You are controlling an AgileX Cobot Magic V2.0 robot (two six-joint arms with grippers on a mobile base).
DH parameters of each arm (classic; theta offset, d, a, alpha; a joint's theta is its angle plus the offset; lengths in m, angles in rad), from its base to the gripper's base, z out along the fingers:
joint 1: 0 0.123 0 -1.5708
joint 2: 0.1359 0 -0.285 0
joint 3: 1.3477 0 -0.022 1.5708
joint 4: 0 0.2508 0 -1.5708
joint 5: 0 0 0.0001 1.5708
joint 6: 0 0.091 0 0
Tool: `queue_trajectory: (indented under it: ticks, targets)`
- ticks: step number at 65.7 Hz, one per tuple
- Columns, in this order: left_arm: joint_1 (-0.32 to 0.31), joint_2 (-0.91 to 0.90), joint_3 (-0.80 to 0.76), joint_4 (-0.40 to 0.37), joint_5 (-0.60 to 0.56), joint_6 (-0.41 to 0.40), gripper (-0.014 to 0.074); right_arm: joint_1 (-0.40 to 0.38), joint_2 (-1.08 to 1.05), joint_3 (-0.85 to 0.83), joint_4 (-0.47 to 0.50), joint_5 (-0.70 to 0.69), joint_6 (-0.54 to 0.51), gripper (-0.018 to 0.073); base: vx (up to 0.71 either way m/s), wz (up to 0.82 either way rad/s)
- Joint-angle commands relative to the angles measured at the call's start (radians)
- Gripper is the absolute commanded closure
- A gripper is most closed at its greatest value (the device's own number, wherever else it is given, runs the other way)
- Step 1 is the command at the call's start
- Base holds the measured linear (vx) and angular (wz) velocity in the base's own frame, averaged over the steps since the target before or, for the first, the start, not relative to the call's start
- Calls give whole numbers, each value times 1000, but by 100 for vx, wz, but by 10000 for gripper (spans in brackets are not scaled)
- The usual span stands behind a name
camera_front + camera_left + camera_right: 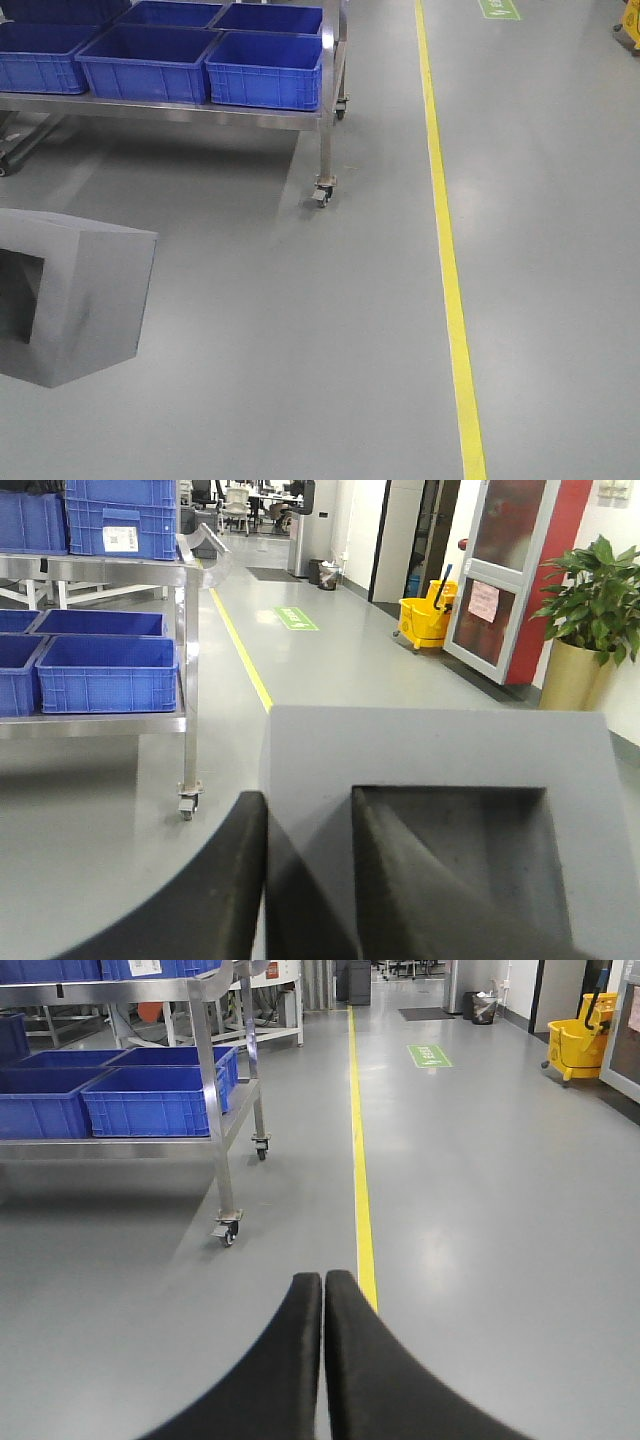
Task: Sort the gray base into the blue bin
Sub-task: 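Drive the base away from the table holding the block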
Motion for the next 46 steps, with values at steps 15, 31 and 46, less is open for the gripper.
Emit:
queue_trajectory:
  ticks: [15, 31, 46]
  targets:
    - [-2, 0, -31, -7, -110, -7, 603, 0, -2, 0, -7, -74, -7, 564, 28, 1]
    - [-2, 0, -31, -7, -110, -7, 603, 0, -2, 0, -7, -74, -7, 564, 27, 0]
    - [-2, 0, -31, -7, -110, -7, 603, 0, -2, 0, -7, -74, -7, 564, 26, -5]
